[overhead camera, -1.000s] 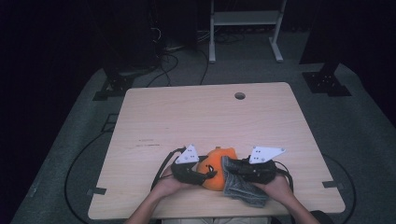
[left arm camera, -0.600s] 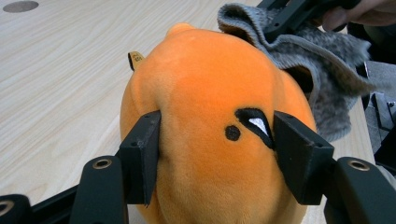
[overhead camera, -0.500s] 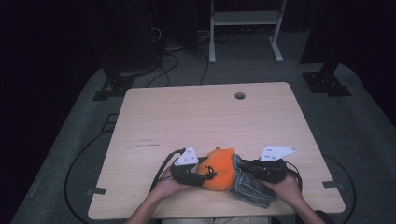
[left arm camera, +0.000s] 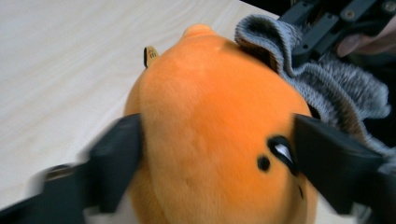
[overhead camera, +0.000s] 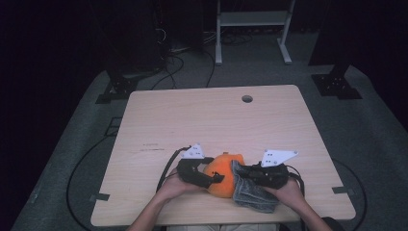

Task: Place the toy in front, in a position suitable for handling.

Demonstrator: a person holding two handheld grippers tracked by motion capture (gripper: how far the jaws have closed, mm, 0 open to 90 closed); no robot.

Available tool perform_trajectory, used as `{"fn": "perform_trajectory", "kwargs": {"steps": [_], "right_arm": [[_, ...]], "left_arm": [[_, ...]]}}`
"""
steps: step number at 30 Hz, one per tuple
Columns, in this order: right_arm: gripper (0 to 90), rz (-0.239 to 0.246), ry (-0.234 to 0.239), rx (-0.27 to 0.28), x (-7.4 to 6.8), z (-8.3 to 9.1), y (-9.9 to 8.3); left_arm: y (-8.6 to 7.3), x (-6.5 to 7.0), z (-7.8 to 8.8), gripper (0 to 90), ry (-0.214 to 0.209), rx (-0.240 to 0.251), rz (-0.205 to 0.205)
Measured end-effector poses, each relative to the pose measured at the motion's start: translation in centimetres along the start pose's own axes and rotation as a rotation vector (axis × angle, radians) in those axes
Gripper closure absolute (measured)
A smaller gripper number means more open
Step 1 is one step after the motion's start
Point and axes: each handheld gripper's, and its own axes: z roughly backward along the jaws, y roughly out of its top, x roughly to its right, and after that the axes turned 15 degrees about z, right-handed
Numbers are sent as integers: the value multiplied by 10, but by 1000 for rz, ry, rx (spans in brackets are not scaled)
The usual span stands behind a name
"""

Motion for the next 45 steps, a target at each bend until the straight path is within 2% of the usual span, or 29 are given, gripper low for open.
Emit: {"fn": "perform_trajectory", "kwargs": {"steps": [2,3,6,8,9,12,13,14,16,18,19,21,23,28,31,32,35,38,40,45], "right_arm": [[797,-9,-16,17,2,4,1],[798,-14,-23,30,4,6,2],[798,-11,-45,67,8,7,11],[797,1,-48,78,9,1,18],[797,9,-50,76,10,-2,20],[798,27,-56,40,11,-14,18],[798,23,-55,37,12,-15,17],[799,1,-46,40,13,-16,13],[800,-6,-35,34,11,-17,9],[800,25,-30,17,4,-20,11],[800,32,-32,15,3,-20,11],[800,30,-45,15,3,-18,11],[800,16,-47,17,5,-15,6],[800,-11,-79,-31,8,-5,-8],[800,-48,-92,-63,11,1,-19],[800,-59,-89,-62,12,3,-21],[800,-65,-70,-4,10,6,-14],[799,-41,-39,52,7,0,0],[799,-14,-36,40,5,-7,4],[799,-54,-48,2,9,-7,-8]], "left_arm": [[2,4,5,418,19,59,-46],[4,6,8,434,46,93,-82],[6,11,7,436,99,127,-177],[4,12,4,432,105,116,-193],[3,11,2,429,107,106,-193],[-2,3,5,406,86,94,-133],[-4,0,7,394,67,91,-106],[-4,-1,7,346,53,87,-84],[-1,-5,8,241,39,89,-28],[3,-8,7,151,39,101,28],[4,-9,6,155,41,93,42],[1,-8,5,259,53,82,33],[0,-6,5,300,56,82,8],[-5,-6,8,327,60,75,-9],[-8,-8,12,340,60,66,-15],[-10,-9,14,342,63,65,-14],[-12,-9,14,348,63,63,-11],[-12,-9,15,350,67,58,-16],[-13,-10,16,351,67,57,-12],[-14,-8,16,351,63,59,-18]]}}
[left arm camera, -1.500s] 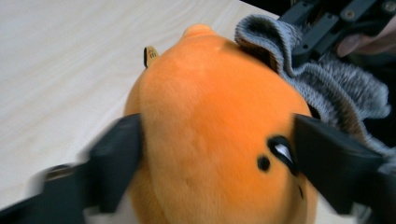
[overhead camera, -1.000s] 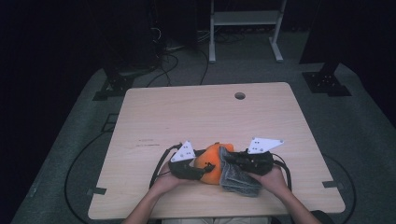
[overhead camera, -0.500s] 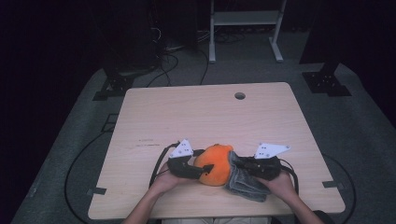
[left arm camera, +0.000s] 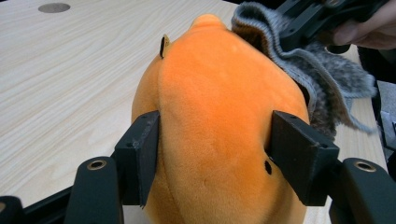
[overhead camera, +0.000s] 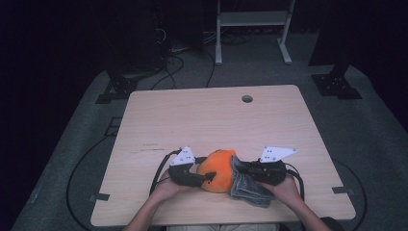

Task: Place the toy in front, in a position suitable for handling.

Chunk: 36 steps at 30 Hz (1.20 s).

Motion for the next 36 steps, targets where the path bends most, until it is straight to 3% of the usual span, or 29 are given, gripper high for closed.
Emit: {"fn": "perform_trajectory", "kwargs": {"steps": [4,6,9,14,18,22,30,33,35,36], "right_arm": [[799,-34,-13,-50,4,9,-10],[799,-44,-11,-30,4,14,-8],[798,-18,-5,14,2,18,9],[799,34,23,42,1,4,38],[799,64,31,2,2,-14,51],[800,73,4,-24,6,-15,46],[800,24,-35,-57,14,3,25],[800,26,-9,-33,11,7,28],[800,48,35,17,7,6,35],[800,68,35,12,4,3,40]], "left_arm": [[1,4,0,351,1,0,-22],[1,7,-1,354,4,-2,-44],[2,11,-3,358,7,-3,-63],[2,17,-4,369,4,-6,-111],[1,22,-4,374,12,-11,-146],[-1,20,-3,375,1,-4,-125],[2,25,-8,376,-8,-1,-148],[2,28,-9,379,-14,-4,-179],[1,30,-9,379,-18,-5,-203],[1,30,-9,379,-17,-7,-206]]}}
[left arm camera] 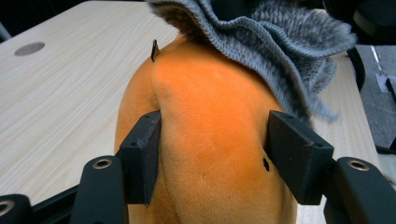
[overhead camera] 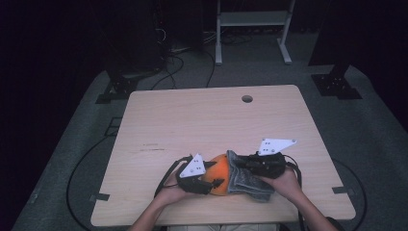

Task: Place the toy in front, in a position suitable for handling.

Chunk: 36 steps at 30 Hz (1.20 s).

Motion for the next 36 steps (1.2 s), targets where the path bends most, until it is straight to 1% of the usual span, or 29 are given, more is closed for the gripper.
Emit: {"fn": "perform_trajectory", "kwargs": {"steps": [1,2,3,4,5,8,9,10,11,12,13,14,16,18,19,20,22,24,25,26,27,28,30,31,32,33,34,35,36], "right_arm": [[799,12,-1,-11,-1,-2,2],[800,8,-10,-18,1,-6,2],[800,1,-19,-19,4,-6,0],[800,1,-19,-19,4,-6,0],[800,-3,-33,-25,6,-6,-3],[800,-53,-72,-21,13,0,-17],[800,-92,-84,-20,15,4,-28],[800,-92,-84,-20,15,4,-28],[800,-123,-77,-29,14,5,-39],[800,-123,-77,-29,14,5,-39],[800,-142,-63,-39,10,5,-47],[800,-142,-63,-39,10,5,-47],[800,-138,-46,-65,5,8,-52],[800,-138,-43,-65,4,10,-52],[800,-137,-30,-36,0,13,-49],[800,-137,-30,-36,0,13,-49],[799,-115,-17,-9,-5,13,-42],[799,-78,-10,0,-10,7,-34],[799,-64,-11,-8,-10,3,-33],[799,-64,-11,-8,-10,3,-33],[799,-82,-15,-9,-7,2,-36],[799,-82,-15,-9,-7,2,-36],[799,-90,-40,-44,-3,3,-42],[799,-110,-55,-74,0,6,-49],[799,-110,-55,-74,0,6,-49],[799,-129,-51,-50,-2,10,-50],[799,-121,-44,-28,-4,12,-47],[798,-115,-34,-5,-7,12,-44],[798,-115,-34,-5,-7,12,-44]], "left_arm": [[0,0,1,380,2,-2,0],[-1,-1,1,382,2,-3,5],[-3,-3,3,383,0,0,23],[-3,-3,3,384,0,0,23],[-3,-5,3,384,0,3,34],[-4,-10,4,386,-6,2,59],[-5,-13,5,386,-6,3,81],[-5,-13,5,386,-6,3,81],[-5,-16,5,386,-5,6,103],[-5,-16,5,385,-5,6,103],[-6,-17,5,385,-6,9,115],[-6,-18,5,385,-5,12,119],[-6,-20,5,384,0,13,136],[-6,-22,5,384,-1,16,146],[-6,-25,4,384,-3,21,165],[-6,-25,4,384,-3,21,165],[-5,-27,3,384,-3,23,175],[-5,-28,2,384,0,22,182],[-5,-29,3,383,2,23,188],[-6,-31,3,383,1,25,196],[-7,-33,4,382,0,30,212],[-7,-33,4,380,0,30,212],[-6,-34,3,378,1,31,221],[-5,-35,3,376,2,32,224],[-5,-35,3,375,2,32,224],[-5,-35,2,374,4,34,230],[-5,-35,2,374,4,34,230],[-4,-36,0,374,10,41,241],[-4,-36,0,374,10,41,241]]}}
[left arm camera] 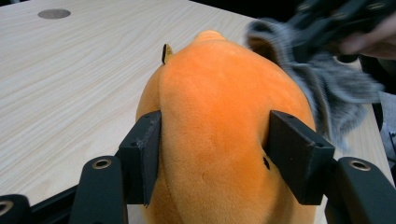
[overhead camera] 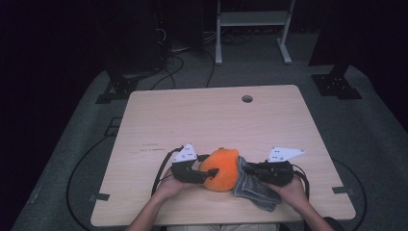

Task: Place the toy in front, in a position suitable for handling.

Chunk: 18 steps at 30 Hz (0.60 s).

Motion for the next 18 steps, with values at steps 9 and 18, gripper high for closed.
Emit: {"fn": "perform_trajectory", "kwargs": {"steps": [9,18], "right_arm": [[797,80,-23,-8,-1,-17,11],[796,13,-66,-50,16,-11,-8]], "left_arm": [[11,0,17,218,-66,83,-7],[7,-3,7,475,-50,42,-13]]}}
